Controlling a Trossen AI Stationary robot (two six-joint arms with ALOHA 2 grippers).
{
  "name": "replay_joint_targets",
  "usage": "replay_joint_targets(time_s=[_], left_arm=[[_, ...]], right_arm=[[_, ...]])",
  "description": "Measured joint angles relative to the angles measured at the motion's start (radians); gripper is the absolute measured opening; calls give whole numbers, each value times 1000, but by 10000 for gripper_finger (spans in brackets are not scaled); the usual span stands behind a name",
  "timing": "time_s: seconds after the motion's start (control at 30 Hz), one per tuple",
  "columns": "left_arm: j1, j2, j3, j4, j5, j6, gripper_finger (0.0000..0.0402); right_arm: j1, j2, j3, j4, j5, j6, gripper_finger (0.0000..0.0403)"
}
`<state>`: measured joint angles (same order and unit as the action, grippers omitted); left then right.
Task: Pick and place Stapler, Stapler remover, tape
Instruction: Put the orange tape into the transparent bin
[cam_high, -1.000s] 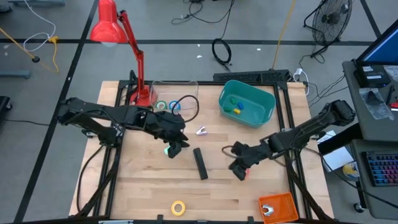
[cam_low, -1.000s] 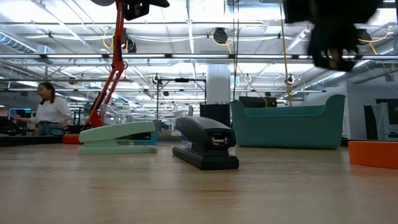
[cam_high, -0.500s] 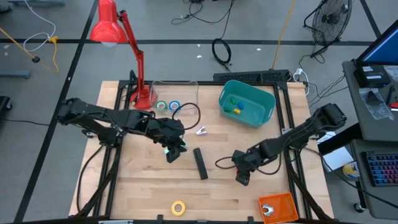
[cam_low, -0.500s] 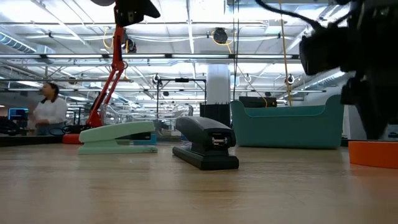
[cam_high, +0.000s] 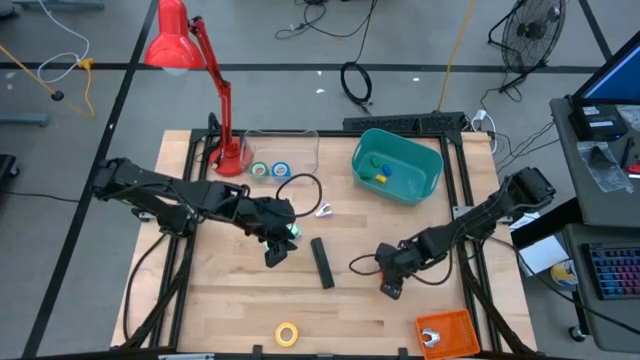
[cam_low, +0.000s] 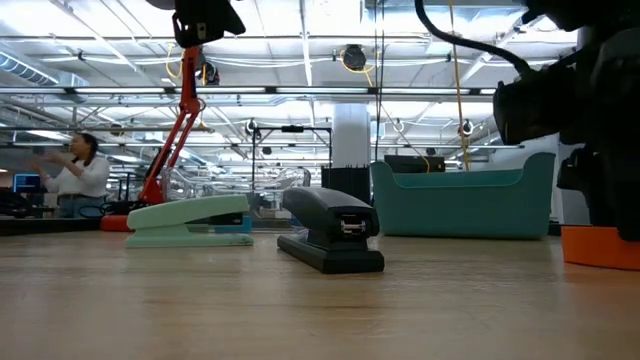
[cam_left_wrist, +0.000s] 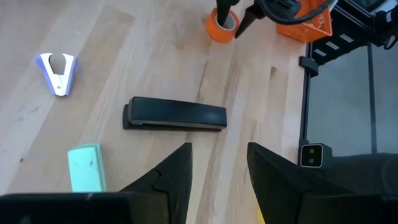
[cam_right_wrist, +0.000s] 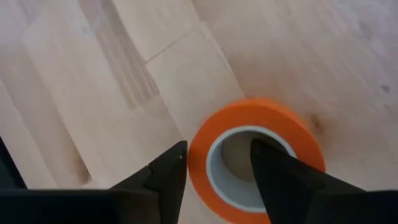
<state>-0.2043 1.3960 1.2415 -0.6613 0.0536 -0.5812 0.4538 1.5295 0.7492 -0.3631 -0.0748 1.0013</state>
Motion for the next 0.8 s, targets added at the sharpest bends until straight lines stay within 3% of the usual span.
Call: replay_joint_targets(time_s=[0.23, 0.47, 0.57, 0.8], left_arm=[[-5, 0, 0, 0, -3, 0, 156], [-8, 0, 0, 6, -13, -4, 156], [-8, 0, 0, 16, -24, -4, 156], [-8, 0, 0, 36, -55, -8, 156]], right_arm=[[0, -1, -111, 160, -4, 113, 131], [-5, -1, -126, 216, -4, 197, 66], [-18, 0, -126, 350, 0, 218, 40], [-61, 8, -133, 782, 78, 246, 31]])
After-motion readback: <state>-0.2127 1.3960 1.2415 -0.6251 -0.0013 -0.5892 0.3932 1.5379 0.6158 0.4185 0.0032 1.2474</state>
